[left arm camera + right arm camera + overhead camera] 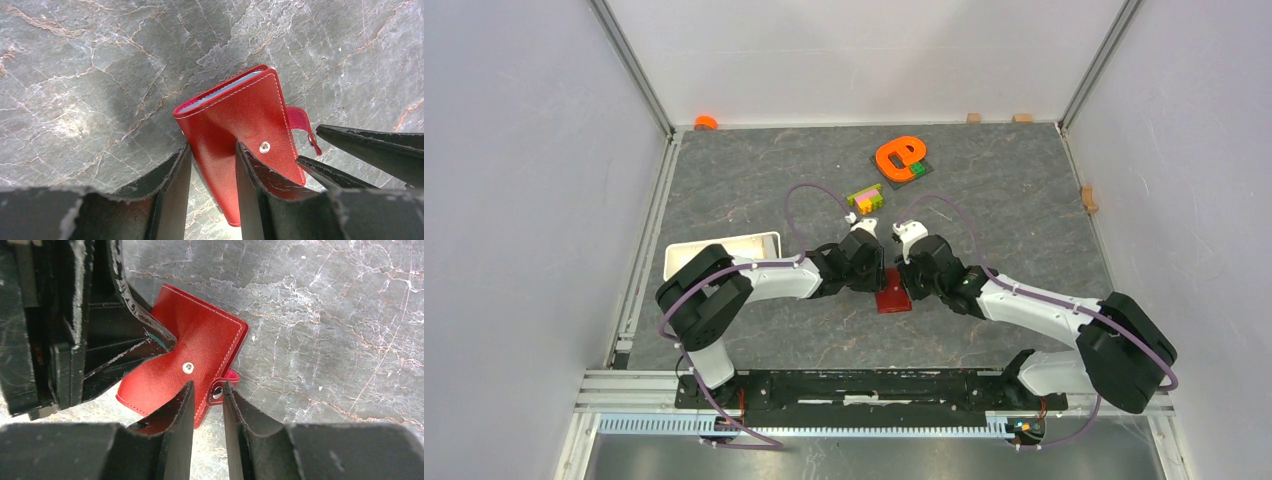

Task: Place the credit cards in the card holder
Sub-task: Close the card holder at the center of the board.

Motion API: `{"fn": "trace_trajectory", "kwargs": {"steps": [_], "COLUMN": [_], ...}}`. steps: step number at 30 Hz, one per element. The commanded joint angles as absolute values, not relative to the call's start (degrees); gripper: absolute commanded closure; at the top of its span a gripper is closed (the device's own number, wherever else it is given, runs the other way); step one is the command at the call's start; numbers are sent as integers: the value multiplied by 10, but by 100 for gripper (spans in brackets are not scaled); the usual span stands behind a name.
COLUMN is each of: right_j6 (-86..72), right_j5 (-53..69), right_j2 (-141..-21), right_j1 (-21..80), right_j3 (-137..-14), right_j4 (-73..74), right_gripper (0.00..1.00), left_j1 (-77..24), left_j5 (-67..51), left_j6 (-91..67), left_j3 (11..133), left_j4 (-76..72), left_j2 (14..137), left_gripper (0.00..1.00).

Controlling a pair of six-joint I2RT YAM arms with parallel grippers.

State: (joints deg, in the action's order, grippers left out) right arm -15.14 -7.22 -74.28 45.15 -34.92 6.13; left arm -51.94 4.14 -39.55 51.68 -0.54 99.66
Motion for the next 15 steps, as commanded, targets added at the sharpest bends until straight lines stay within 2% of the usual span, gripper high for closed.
{"fn": "trace_trajectory", "kwargs": {"steps": [1,6,12,15], "right_j6": [-154,-153,-155,-153], "right_j5": [-98,-102,-101,-82], "right_j2": [-750,-754,-749,-750], "right_j1": [457,459,459,459], "right_j3": [-378,-378,-381,-381], "right_j4": [72,73,70,57], "right_gripper": [69,79,99,100], "left_j1": [-524,-524,-524,-524], "left_j5": [36,37,38,37], "left_j6": [-387,-387,-387,-386], "left_j3": [508,508,509,510], "left_j4": [32,32,34,34], "left_j2": [1010,1009,1010,1010], "left_gripper": [57,57,57,57]}}
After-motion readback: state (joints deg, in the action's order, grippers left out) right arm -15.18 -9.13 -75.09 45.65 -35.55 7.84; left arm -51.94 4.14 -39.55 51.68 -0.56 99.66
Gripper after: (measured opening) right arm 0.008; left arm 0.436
